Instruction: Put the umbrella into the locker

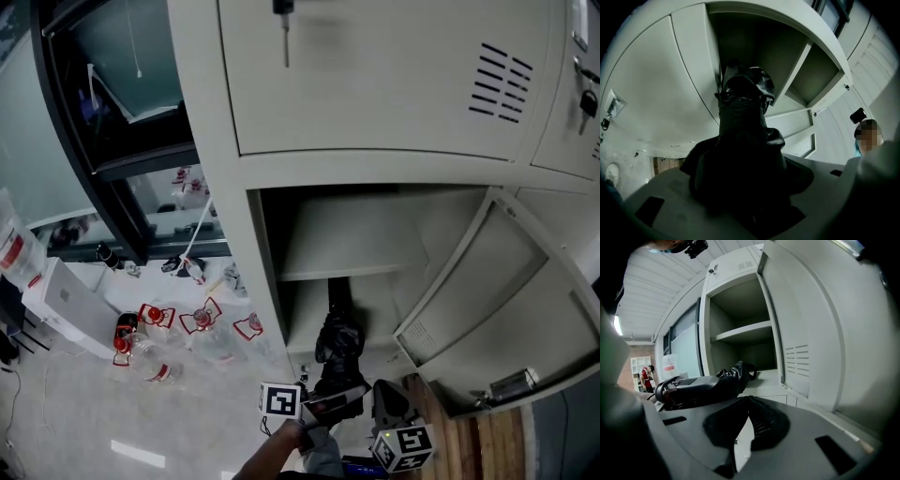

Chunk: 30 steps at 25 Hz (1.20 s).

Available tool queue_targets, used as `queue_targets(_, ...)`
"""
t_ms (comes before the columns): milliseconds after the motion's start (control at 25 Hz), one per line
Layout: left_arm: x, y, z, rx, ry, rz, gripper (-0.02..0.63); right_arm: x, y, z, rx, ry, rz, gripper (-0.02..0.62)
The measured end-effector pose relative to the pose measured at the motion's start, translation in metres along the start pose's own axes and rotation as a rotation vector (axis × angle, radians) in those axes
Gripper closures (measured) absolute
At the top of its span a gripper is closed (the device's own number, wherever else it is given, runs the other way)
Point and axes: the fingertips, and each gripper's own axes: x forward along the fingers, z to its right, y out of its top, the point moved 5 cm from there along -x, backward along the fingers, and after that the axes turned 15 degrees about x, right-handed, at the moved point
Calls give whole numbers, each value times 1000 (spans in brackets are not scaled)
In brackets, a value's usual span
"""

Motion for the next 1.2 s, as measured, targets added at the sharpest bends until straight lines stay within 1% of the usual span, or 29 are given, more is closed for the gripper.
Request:
queue_targets(240, 12, 18, -9, -17, -36, 24, 330, 11, 4, 4, 2, -6, -8, 594)
queue_targets(440, 21, 34, -13, -50, -75, 73, 330, 19, 6, 6, 0, -8, -17, 594)
queue_targets(520, 23, 40, -16, -63, -83, 85, 330, 21, 7, 7, -2, -9, -18, 595)
queue_targets(720, 28, 53, -22, -58, -96, 108, 330, 23, 7, 9, -2, -12, -26, 594)
queue_targets(920, 33, 62, -28, -83, -112, 143, 328, 25, 6, 8, -2, -7, -29, 594)
queue_targets(1000, 34, 65, -29, -106, -124, 167, 325, 24, 6, 8, -2, -7, -28, 594)
queue_targets(1080, 35, 65, -31, -109, -107, 176, 325, 23, 5, 8, -1, -7, -28, 594)
queue_targets(1200, 34, 64, -35, -83, -56, 156, 307, 19, 4, 7, 2, -8, -25, 594)
